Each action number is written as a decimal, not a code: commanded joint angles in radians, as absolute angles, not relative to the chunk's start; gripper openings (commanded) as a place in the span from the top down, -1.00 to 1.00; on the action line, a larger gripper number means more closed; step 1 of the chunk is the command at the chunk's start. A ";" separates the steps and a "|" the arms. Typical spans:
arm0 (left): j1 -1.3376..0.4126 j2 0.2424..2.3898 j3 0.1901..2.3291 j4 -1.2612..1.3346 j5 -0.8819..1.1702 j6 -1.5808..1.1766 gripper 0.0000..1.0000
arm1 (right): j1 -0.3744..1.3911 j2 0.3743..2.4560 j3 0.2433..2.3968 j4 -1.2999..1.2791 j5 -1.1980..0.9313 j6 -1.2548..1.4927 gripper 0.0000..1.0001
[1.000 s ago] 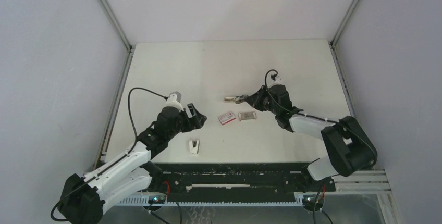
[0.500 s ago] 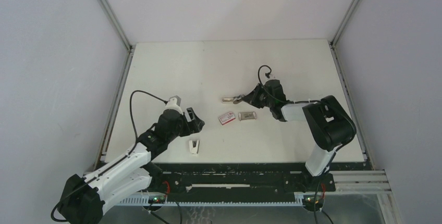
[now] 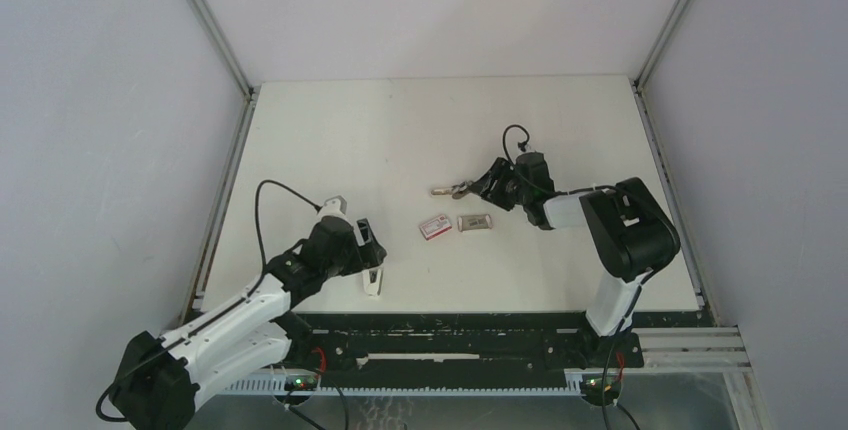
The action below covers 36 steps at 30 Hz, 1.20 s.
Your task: Load the staples into the stapler
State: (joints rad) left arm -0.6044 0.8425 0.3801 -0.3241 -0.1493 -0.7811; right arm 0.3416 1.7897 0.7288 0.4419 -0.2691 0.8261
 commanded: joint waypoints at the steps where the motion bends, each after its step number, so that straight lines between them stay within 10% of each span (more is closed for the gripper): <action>1: -0.654 0.832 0.365 -0.380 -0.202 -0.849 -0.69 | 0.320 1.727 0.700 0.467 -0.212 0.838 -0.08; 5: -0.694 0.818 0.375 -0.426 -0.238 -0.874 -0.71 | 0.293 1.694 0.645 0.504 -0.215 0.853 -0.05; 13: -0.739 0.825 0.376 -0.474 -0.253 -0.895 -0.73 | 0.259 1.670 0.629 0.479 -0.269 0.848 0.66; 23: -0.759 0.820 0.371 -0.496 -0.233 -0.902 -0.74 | 0.232 1.626 0.585 0.464 -0.274 0.845 0.09; 36: -0.841 0.945 0.399 -0.476 -0.237 -0.882 -0.39 | 0.221 1.408 0.524 0.367 -0.277 0.808 0.08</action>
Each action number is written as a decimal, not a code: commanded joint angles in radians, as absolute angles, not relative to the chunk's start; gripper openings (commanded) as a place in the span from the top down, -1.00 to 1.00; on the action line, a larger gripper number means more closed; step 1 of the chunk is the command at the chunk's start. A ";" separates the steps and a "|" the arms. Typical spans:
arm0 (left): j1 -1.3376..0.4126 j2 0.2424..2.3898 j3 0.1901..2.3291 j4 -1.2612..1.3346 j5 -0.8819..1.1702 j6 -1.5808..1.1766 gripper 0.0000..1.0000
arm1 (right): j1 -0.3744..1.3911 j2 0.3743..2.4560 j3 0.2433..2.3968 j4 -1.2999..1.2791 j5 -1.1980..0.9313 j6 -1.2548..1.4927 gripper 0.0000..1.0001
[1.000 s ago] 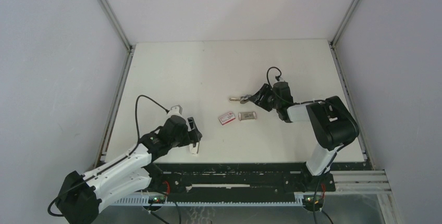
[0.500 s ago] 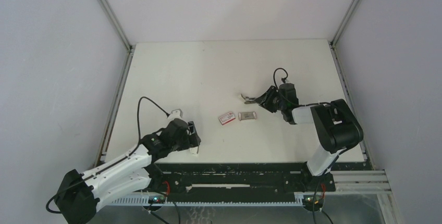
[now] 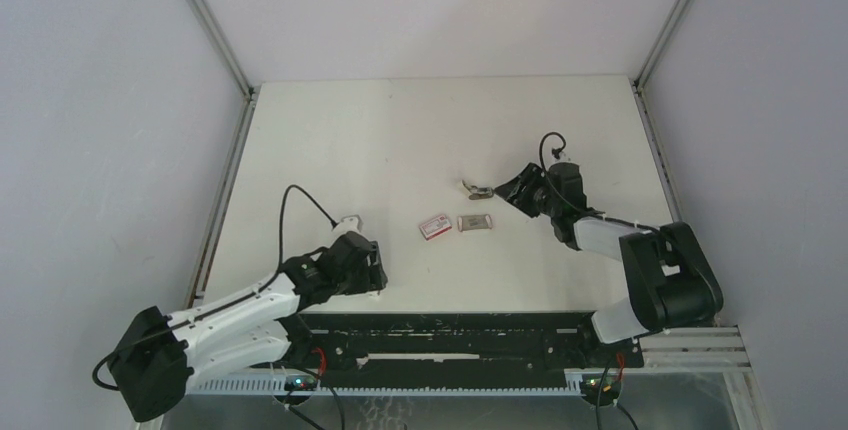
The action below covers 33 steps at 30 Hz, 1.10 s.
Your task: Load the staples into the stapler
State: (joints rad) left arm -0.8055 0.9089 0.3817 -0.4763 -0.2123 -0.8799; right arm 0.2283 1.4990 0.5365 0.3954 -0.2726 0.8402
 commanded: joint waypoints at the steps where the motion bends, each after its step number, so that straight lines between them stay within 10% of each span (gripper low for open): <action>1: -0.851 0.954 0.406 -0.484 -0.251 -0.881 -0.31 | 0.221 1.385 0.522 0.348 -0.280 0.802 0.08; 14: -1.000 1.051 0.528 -0.342 -0.389 -0.625 0.96 | 0.289 0.977 0.522 0.018 -0.448 0.680 -0.03; 33: -1.376 0.950 0.608 0.160 -0.518 0.034 1.00 | 0.637 0.820 0.523 -0.054 -0.616 0.632 -0.31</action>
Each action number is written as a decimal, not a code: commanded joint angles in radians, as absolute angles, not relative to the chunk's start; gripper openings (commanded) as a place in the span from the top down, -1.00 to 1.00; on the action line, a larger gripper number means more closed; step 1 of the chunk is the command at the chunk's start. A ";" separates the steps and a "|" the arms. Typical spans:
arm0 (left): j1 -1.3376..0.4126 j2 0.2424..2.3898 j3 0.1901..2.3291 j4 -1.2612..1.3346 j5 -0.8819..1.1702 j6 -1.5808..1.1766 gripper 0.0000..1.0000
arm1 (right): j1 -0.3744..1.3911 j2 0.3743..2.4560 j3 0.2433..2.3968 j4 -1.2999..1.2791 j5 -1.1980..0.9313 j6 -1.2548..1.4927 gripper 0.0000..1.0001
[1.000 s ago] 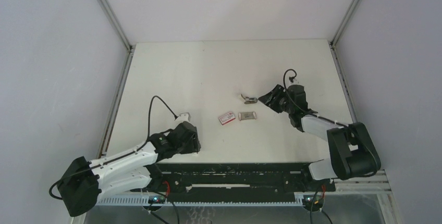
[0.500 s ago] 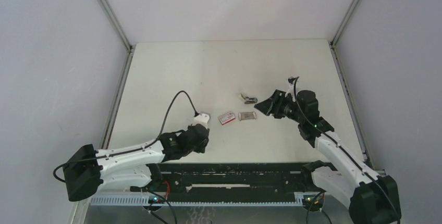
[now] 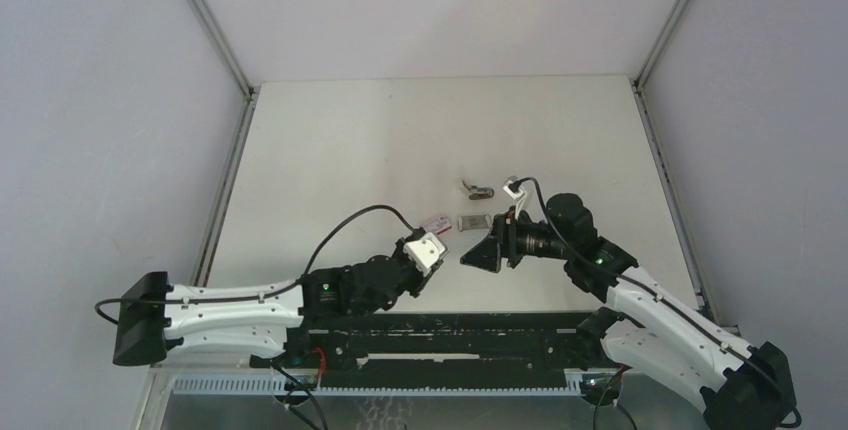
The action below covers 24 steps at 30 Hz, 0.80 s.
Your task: Load the staples into the stapler
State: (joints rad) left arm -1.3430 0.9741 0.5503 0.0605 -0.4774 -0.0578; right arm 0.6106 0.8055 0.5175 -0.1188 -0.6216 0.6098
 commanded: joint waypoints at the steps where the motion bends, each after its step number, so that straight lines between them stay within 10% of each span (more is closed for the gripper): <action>1: -1.383 0.946 0.610 0.162 -0.522 0.036 0.99 | 0.645 0.835 0.523 -0.038 -0.615 0.642 -0.31; 24: -1.406 0.932 0.624 0.168 -0.482 0.027 1.00 | 0.719 0.909 0.574 0.067 -0.591 0.699 -0.16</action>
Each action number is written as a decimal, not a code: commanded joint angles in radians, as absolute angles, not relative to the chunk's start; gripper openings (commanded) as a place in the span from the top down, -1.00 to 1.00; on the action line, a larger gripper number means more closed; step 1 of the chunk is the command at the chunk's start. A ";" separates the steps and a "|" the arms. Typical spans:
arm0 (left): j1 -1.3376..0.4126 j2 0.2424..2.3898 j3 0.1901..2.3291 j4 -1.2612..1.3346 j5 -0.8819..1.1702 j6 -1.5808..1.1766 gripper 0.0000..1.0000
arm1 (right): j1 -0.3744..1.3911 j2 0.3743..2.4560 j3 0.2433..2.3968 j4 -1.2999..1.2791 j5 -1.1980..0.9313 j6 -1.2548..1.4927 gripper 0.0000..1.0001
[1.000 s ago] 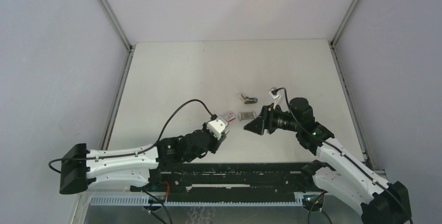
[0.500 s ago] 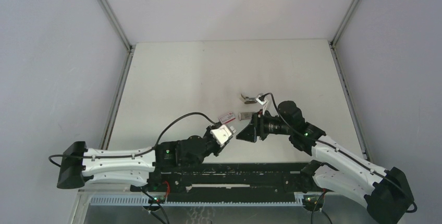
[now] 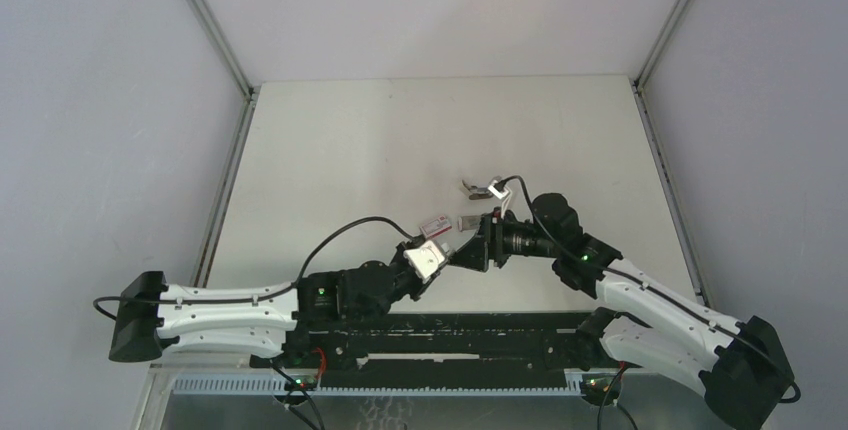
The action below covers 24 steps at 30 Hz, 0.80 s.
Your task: Load the staples into the stapler
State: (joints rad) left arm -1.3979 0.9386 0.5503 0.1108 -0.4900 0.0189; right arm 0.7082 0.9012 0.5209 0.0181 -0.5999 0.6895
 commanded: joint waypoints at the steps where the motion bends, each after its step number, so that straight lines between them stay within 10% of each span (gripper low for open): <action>1: -1.407 0.932 0.624 0.169 -0.481 0.027 1.00 | 0.721 0.914 0.574 0.065 -0.589 0.697 -0.14; 17: -1.416 0.927 0.629 0.181 -0.471 0.026 1.00 | 0.749 0.968 0.580 0.098 -0.611 0.704 0.30; 21: -1.415 0.930 0.635 0.179 -0.470 0.025 0.99 | 0.752 0.962 0.580 0.102 -0.603 0.691 0.81; 24: -1.415 0.924 0.640 0.160 -0.477 0.002 0.07 | 0.751 0.948 0.581 0.082 -0.572 0.652 1.00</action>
